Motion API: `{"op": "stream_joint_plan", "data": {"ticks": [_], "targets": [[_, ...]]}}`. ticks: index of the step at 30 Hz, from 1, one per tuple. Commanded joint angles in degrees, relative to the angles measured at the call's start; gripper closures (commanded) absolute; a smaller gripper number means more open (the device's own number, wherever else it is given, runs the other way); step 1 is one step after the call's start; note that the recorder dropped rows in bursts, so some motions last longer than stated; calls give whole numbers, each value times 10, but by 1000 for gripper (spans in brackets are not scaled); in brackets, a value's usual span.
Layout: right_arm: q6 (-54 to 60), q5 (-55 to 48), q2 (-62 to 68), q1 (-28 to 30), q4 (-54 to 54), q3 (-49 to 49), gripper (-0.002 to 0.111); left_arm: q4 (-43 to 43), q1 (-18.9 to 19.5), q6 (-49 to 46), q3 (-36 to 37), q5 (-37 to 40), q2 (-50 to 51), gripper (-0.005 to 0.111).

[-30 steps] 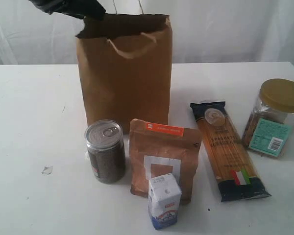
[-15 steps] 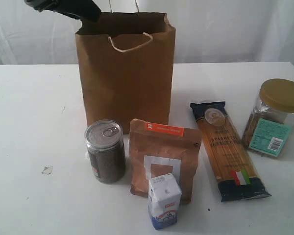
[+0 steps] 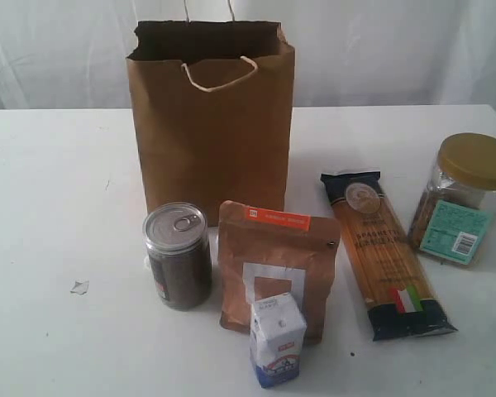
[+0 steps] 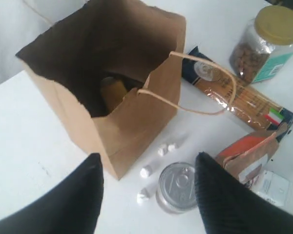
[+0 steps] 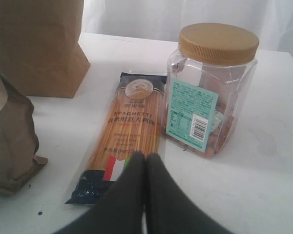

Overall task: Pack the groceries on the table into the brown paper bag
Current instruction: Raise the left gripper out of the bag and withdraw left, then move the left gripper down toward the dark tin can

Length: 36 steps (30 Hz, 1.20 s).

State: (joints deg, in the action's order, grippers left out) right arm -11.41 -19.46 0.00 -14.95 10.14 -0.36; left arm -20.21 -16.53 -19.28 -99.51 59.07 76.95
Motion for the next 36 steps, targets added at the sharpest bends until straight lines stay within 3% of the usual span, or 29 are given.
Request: {"op": "stream_joint_plan", "data": {"ticks": [1, 9, 16, 23, 36], "targets": [[0, 2, 0, 0, 0, 4, 108, 42, -1, 41, 59, 14, -61, 48], [0, 2, 0, 0, 0, 4, 108, 40, -1, 57, 213, -10, -173, 48], [0, 2, 0, 0, 0, 4, 108, -21, -1, 52, 375, -11, -221, 48], [0, 2, 0, 0, 0, 4, 108, -98, -1, -68, 504, -73, -222, 36], [0, 2, 0, 0, 0, 4, 108, -218, -1, -241, 530, -159, -188, 29]]}}
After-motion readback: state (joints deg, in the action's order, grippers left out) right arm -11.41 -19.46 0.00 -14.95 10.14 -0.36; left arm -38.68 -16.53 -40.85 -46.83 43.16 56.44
